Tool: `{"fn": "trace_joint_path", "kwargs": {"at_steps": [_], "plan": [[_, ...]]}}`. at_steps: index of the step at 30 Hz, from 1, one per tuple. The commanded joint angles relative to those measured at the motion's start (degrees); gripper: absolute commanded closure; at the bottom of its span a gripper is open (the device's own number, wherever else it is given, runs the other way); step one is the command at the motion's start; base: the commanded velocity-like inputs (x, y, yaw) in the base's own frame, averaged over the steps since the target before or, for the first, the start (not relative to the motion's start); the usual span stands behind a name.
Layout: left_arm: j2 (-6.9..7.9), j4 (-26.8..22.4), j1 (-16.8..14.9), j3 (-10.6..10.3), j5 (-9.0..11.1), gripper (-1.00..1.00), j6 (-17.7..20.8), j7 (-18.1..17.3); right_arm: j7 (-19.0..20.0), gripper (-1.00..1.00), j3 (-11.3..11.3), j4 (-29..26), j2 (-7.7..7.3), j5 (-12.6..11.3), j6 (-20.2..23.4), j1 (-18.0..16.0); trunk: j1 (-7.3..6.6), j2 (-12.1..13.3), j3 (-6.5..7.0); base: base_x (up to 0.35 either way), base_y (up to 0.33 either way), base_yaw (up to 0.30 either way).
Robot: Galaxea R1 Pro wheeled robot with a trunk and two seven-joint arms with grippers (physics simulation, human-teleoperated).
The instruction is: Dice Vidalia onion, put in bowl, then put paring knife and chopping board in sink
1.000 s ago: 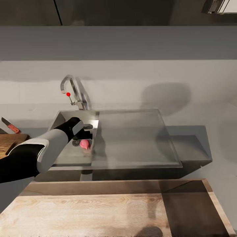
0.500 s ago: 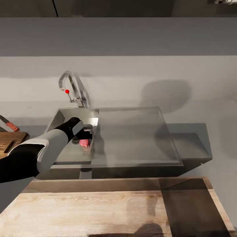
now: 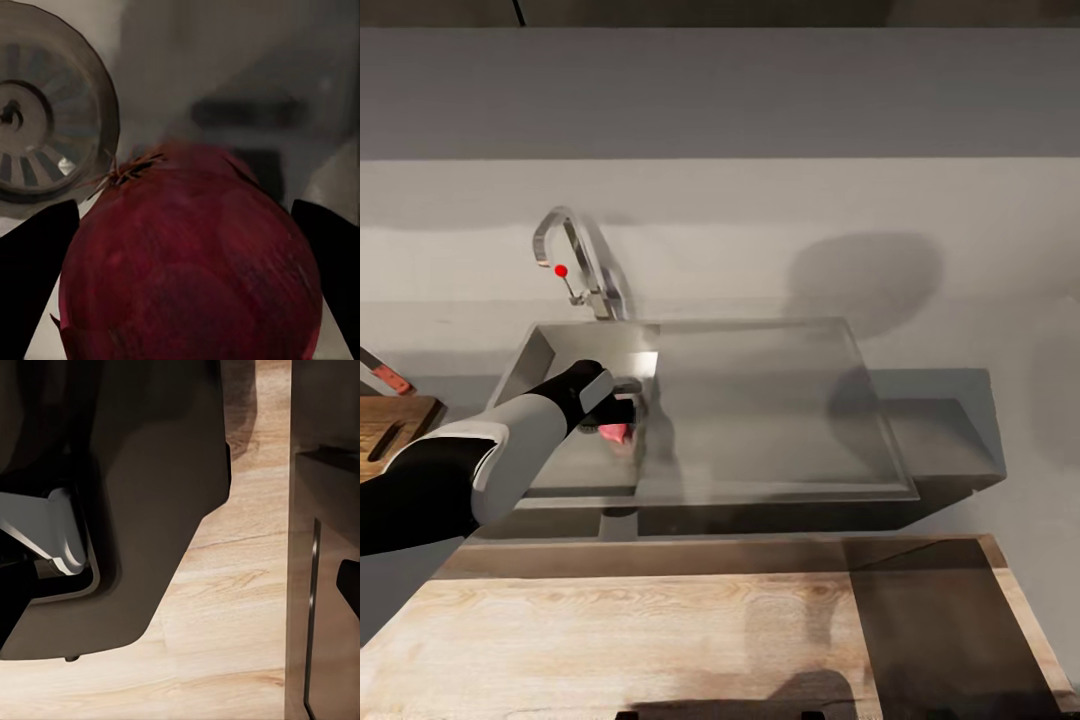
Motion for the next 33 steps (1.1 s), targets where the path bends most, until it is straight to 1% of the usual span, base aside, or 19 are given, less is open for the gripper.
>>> {"fn": "trace_joint_path", "kwargs": {"at_steps": [1,7,22,29,33], "plan": [[-0.01,-0.1,0.0,-0.4,0.5,1.0,0.3,0.4,-0.5,-1.0,0.5,-0.1,-0.08,-0.4,-0.1,0.0,0.04,-0.1,-0.1,0.0,0.0,0.0],[0.56,-0.3,0.0,-0.4,0.5,1.0,0.2,0.4,-0.5,-1.0,0.5,-0.1,-0.08,-0.5,-0.1,0.0,0.04,-0.1,-0.14,0.0,0.0,0.0],[0.59,-0.5,0.0,-0.4,0.5,1.0,0.3,0.4,-0.5,-1.0,0.5,-0.1,-0.08,-0.5,-0.2,0.0,0.04,-0.1,-0.13,0.0,0.0,0.0],[0.45,-0.8,0.0,-0.1,0.5,1.0,0.4,0.5,-0.4,-1.0,0.5,-0.1,-0.08,-0.5,-0.1,0.0,0.04,-0.1,0.39,0.0,0.0,0.0],[0.54,-2.9,0.0,0.0,0.5,1.0,0.6,0.5,-0.4,-1.0,0.5,-0.1,-0.08,-0.5,-0.2,0.0,0.04,-0.1,0.74,0.0,0.0,0.0]]}}
